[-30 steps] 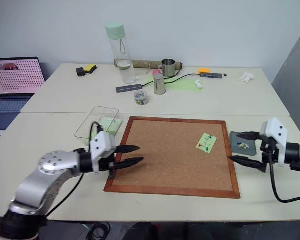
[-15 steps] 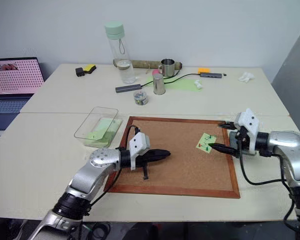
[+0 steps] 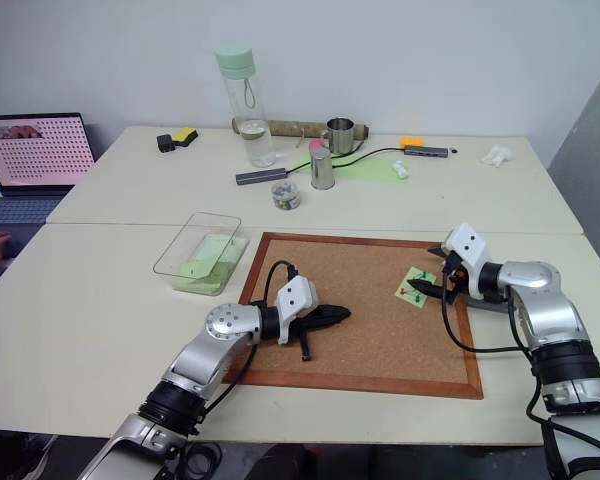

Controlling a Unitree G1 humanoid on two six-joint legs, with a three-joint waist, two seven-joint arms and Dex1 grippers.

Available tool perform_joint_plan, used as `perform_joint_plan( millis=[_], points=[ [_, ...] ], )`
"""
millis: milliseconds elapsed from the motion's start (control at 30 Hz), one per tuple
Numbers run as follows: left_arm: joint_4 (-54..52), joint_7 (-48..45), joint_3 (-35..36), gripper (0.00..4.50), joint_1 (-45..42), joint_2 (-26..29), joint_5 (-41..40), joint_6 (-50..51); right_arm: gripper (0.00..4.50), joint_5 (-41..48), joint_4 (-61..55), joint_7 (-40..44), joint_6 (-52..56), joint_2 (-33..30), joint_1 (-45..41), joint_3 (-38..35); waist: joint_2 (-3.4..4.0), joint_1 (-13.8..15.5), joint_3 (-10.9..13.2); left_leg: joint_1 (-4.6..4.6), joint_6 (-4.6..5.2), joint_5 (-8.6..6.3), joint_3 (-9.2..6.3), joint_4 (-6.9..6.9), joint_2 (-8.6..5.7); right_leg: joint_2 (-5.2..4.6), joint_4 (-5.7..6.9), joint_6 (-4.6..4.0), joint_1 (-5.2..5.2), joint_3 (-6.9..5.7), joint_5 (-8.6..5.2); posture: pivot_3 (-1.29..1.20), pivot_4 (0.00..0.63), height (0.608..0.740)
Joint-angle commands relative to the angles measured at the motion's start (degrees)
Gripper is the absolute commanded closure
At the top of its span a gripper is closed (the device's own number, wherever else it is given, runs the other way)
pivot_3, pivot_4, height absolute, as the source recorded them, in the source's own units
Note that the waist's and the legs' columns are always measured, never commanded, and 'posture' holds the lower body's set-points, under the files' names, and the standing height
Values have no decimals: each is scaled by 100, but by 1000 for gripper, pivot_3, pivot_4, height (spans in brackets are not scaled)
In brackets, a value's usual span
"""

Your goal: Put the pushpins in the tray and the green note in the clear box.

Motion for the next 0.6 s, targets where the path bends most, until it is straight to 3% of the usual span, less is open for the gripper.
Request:
perform_joint_plan(
  millis=[33,600],
  points=[
    [36,67,-25,4500,109,-16,101,35,865,-38,258,87,-279,21,-199,-92,1,-1,0,0,0,0,0,0,0,0,1,0,0,0,0,0,150,740],
    [13,111,29,4500,140,53,129,60,4253,-98,1057,206,-466,230,-436,-154,2,-27,-2,4,1,0,0,0,1,0,4,0,1,1,0,0,150,740]
  ],
)
